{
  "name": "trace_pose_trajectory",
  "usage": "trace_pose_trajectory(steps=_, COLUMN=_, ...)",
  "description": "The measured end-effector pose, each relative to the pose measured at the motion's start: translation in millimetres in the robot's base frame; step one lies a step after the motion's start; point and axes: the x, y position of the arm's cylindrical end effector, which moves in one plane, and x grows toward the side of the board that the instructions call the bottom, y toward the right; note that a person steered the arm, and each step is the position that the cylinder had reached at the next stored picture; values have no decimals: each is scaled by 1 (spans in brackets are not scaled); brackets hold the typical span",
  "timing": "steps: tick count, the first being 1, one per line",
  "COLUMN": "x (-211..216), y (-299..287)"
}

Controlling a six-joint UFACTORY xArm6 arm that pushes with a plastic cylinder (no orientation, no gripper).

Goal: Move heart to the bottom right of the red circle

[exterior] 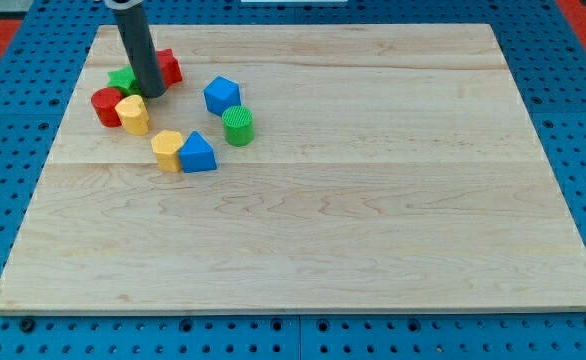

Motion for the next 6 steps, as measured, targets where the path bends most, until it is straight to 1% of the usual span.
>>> trace_pose_trajectory(steps=3, x=47, y=-2)
trace_pose_trajectory(steps=5, x=0, y=21)
trace_pose_trajectory(steps=6, x=-10, y=64)
